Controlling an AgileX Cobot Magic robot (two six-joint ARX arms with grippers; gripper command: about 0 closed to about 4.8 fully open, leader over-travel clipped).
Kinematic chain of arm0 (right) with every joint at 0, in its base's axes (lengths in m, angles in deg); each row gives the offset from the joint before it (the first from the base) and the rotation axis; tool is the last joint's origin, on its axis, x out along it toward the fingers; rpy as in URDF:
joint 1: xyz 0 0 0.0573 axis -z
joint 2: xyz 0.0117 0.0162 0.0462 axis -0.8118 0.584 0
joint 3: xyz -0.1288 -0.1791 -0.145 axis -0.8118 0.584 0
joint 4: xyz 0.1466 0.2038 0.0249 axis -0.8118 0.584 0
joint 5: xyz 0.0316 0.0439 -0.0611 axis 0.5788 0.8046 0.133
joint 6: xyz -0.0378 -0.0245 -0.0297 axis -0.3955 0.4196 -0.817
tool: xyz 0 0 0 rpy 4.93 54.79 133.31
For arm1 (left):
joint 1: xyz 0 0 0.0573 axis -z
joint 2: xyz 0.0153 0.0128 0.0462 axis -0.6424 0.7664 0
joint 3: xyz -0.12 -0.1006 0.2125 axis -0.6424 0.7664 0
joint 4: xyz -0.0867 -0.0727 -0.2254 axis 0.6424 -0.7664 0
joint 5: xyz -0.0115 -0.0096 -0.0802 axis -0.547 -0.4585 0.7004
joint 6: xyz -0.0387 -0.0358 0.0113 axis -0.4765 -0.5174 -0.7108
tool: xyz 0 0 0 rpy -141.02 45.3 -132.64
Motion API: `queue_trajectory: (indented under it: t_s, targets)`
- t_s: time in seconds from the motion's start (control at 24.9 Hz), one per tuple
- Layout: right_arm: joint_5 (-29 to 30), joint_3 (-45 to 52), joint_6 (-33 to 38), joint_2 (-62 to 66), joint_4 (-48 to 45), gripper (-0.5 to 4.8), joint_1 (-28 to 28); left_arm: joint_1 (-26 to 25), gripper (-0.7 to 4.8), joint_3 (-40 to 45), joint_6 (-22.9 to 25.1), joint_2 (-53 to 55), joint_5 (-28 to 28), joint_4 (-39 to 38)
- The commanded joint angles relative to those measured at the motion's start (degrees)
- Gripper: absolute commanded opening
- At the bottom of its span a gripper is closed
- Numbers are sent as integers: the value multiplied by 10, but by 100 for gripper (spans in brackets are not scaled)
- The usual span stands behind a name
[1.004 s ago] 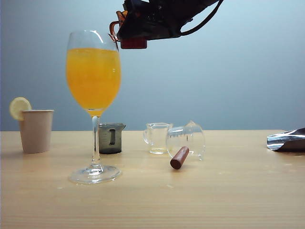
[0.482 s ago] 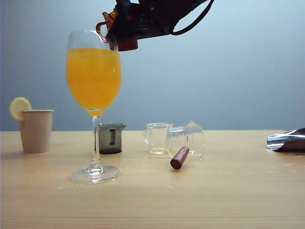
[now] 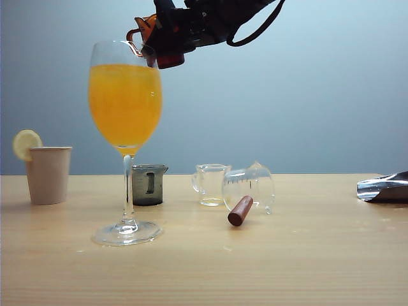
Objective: Pick up the fourth measuring cup from the left, pour the grenadine inside into the goblet, and finally put the measuring cup back in its original place.
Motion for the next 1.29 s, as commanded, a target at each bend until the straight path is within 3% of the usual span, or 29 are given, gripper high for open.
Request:
queue_trajectory:
  t_s: [0.04,0.36,0.84,1.29]
  targets:
    - [-1,-5,-7,-5,-18,145,-1,0,-5,-1,-1,-2,2,7]
    - [1,-6,-54,-6,-32,145,-1,0,-5,-1,-1,-2,2,7]
    - [-1,-6,-179,-5,-48,145,-22,0,-5,-1,-1,-1,2,7]
    - [-1,-6,-234,-5,-78,146,-22,0,-5,-1,-1,-2,2,7]
